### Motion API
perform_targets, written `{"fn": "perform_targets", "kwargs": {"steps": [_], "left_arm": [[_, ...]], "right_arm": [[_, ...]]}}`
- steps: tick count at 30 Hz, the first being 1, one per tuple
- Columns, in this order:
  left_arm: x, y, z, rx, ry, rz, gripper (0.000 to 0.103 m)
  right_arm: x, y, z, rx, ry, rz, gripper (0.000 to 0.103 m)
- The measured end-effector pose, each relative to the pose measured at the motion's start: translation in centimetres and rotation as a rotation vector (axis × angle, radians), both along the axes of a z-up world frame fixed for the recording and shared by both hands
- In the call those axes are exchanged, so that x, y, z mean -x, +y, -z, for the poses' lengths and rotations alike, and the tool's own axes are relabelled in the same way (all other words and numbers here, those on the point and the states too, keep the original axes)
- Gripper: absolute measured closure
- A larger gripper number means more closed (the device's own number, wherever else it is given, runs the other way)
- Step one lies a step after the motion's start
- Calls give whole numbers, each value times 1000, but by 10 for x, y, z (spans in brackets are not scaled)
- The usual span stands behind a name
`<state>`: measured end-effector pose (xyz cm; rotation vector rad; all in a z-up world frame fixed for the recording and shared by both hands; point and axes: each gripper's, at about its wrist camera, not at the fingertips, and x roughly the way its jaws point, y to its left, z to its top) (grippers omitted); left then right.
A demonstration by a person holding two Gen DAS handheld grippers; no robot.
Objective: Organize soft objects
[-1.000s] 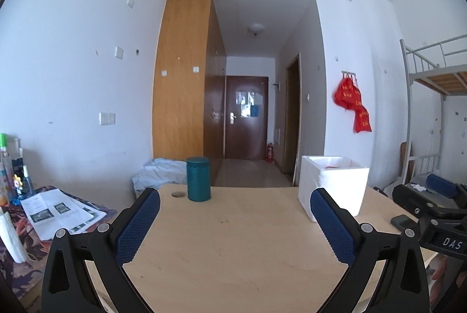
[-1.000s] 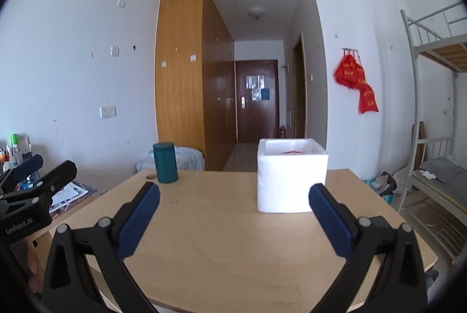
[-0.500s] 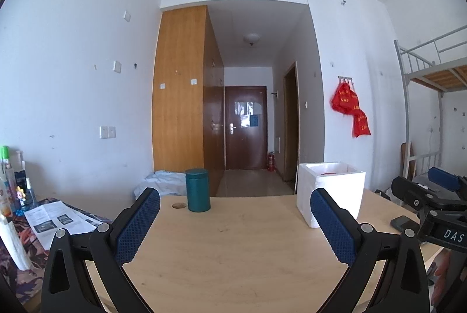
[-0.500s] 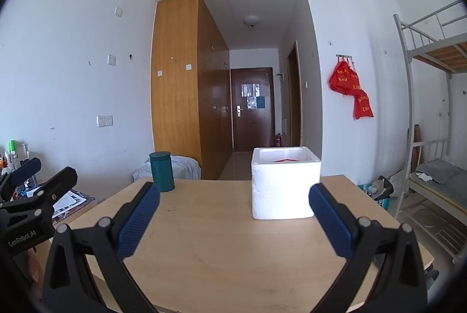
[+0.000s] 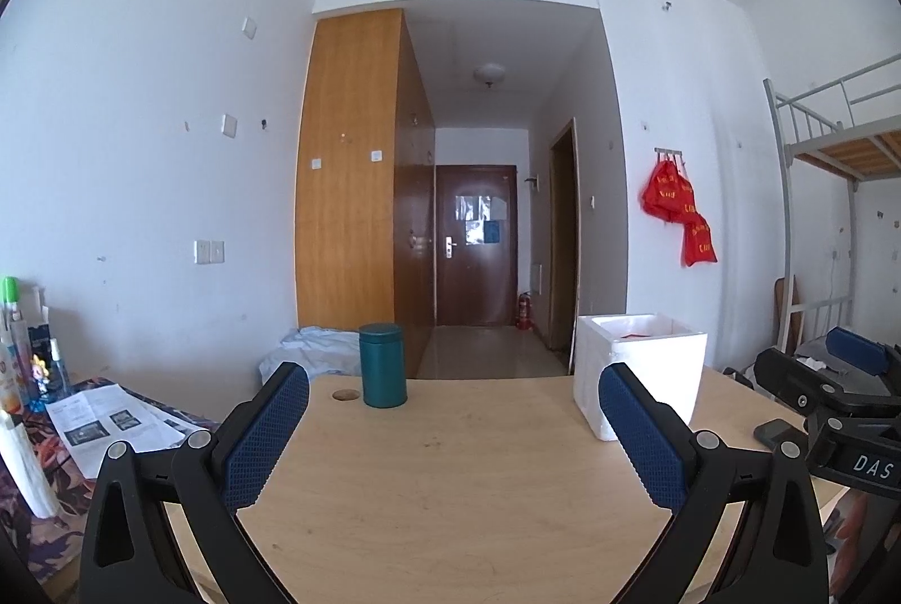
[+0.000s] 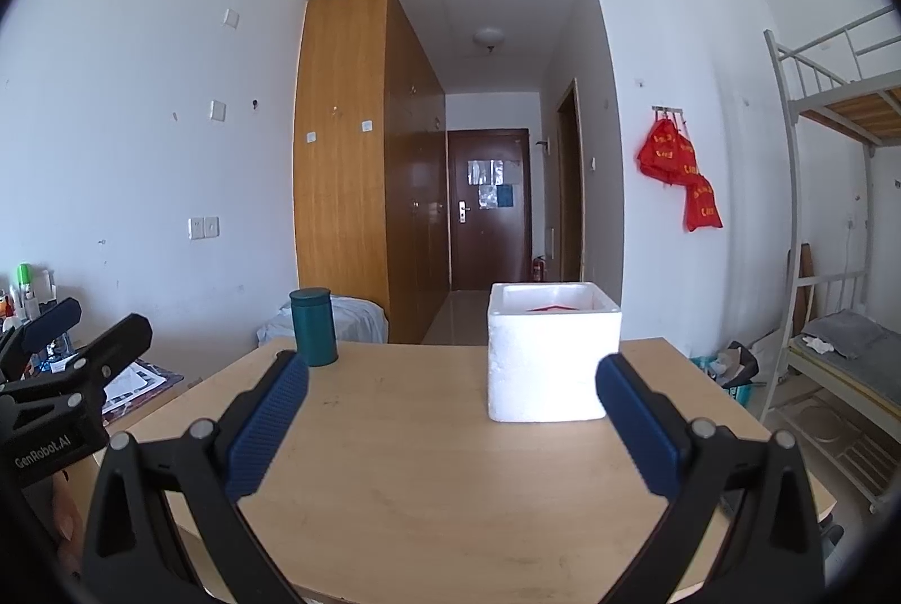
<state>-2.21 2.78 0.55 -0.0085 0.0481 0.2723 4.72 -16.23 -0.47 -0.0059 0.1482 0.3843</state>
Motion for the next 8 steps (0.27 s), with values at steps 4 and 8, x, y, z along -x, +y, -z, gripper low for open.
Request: {"fn": "perform_targets", "kwargs": {"steps": [4, 8], "left_arm": [[1, 0, 0, 0, -7, 0, 0], [2, -2, 0, -7, -15, -9, 0]], "right_arm": [[1, 0, 0, 4, 6, -1, 0], [1, 0, 1, 6, 10, -4, 0]]}}
